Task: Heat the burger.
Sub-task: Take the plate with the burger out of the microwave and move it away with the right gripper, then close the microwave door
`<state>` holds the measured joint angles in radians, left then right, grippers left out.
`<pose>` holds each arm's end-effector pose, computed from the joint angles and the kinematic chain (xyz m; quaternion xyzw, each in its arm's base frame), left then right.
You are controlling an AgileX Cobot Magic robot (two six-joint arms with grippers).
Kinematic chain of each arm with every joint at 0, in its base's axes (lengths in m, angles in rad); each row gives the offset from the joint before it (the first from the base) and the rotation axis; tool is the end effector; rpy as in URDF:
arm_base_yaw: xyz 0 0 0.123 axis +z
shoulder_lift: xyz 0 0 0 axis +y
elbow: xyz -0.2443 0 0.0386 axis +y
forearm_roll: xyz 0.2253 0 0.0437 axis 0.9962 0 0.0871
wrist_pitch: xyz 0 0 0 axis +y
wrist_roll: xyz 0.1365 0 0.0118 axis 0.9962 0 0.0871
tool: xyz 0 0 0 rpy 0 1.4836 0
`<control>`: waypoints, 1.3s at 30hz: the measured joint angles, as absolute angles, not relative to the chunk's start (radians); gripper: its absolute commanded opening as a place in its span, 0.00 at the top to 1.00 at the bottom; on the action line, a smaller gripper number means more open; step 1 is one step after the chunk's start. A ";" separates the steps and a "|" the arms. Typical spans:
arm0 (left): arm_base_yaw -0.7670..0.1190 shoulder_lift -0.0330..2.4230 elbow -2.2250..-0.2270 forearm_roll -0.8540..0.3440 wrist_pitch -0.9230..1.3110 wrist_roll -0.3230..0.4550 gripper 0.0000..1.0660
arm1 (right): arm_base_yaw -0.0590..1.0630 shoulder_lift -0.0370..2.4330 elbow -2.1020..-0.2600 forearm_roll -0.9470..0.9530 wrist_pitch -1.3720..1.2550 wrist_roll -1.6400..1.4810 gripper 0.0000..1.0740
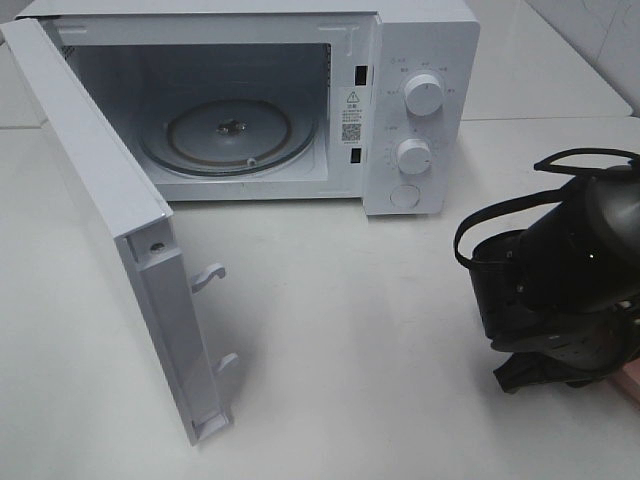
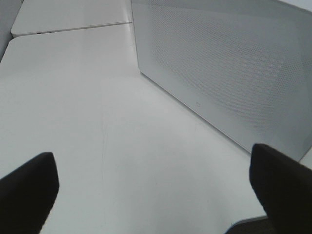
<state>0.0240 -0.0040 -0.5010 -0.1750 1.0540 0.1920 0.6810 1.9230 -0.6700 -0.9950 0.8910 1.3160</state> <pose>0.0536 -0.0195 0.2482 0.0743 0.8437 -0.0303 0.5309 0.2218 0.0646 0.0367 -0.0952 0.9291 -0.3338 0.1276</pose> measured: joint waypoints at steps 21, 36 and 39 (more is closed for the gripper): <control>0.024 -0.004 -0.501 -0.175 1.054 0.192 0.06 | 0.681 1.621 -0.668 -0.753 0.851 0.943 0.48; 0.024 -0.004 -0.501 -0.175 1.054 0.192 0.06 | 0.681 1.198 -0.667 -0.358 0.852 0.458 0.41; 0.024 -0.004 -0.501 -0.175 1.054 0.192 0.06 | 0.681 1.111 -0.667 -0.284 0.875 0.381 0.28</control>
